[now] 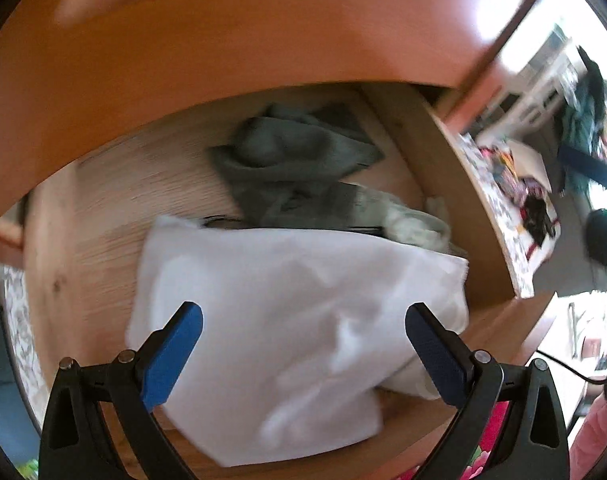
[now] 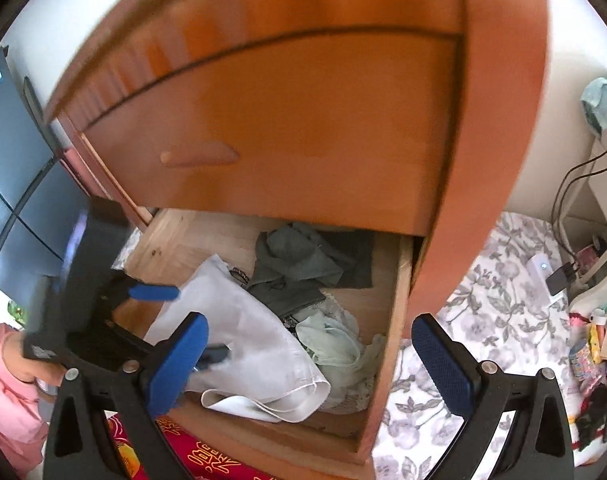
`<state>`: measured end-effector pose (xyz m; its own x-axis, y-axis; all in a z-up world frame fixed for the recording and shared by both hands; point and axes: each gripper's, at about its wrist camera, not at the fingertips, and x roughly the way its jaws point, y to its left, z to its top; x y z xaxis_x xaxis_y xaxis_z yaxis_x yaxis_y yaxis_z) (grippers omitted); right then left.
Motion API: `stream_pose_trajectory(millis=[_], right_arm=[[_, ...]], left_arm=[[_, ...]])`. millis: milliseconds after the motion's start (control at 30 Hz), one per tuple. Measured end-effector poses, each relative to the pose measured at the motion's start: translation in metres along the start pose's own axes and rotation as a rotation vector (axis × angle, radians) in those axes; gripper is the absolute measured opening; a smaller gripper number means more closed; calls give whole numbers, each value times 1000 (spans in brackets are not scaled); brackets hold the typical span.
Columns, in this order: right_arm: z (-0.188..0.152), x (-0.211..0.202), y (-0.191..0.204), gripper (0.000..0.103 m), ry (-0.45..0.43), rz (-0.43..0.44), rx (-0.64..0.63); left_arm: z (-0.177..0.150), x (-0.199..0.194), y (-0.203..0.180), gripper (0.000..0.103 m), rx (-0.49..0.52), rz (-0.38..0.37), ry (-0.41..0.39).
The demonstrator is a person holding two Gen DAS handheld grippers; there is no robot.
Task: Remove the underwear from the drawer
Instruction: 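Lower the left tool onto the white cloth in the drawer and grasp it, then hold the white cloth with the left tool while the right tool reaches into the drawer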
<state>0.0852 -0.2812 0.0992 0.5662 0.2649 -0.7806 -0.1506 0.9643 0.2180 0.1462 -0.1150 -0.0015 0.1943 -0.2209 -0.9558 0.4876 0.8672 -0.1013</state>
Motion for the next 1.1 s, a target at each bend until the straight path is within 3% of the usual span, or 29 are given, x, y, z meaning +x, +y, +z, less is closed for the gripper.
stream_pose_trajectory(millis=[267, 533, 633, 733, 833, 900, 1100], right_arm=[[-23, -30, -32, 103, -36, -54, 67], [-48, -35, -58, 103, -21, -80, 145], [-53, -35, -61, 103, -18, -72, 156], [-55, -35, -59, 103, -18, -64, 158], [-55, -32, -56, 103, -16, -54, 158], [-56, -30, -54, 103, -11, -51, 155], [-54, -20, -46, 103, 15, -47, 140]], left_arm=[[13, 25, -44, 101, 78, -10, 59], [21, 45, -62, 97, 108, 66, 102], [24, 47, -58, 85, 95, 63, 104], [24, 45, -50, 66, 81, 60, 89], [21, 35, -33, 43, 35, 31, 60], [18, 29, -21, 19, -6, 14, 38], [-1, 11, 12, 12, -97, -67, -37]])
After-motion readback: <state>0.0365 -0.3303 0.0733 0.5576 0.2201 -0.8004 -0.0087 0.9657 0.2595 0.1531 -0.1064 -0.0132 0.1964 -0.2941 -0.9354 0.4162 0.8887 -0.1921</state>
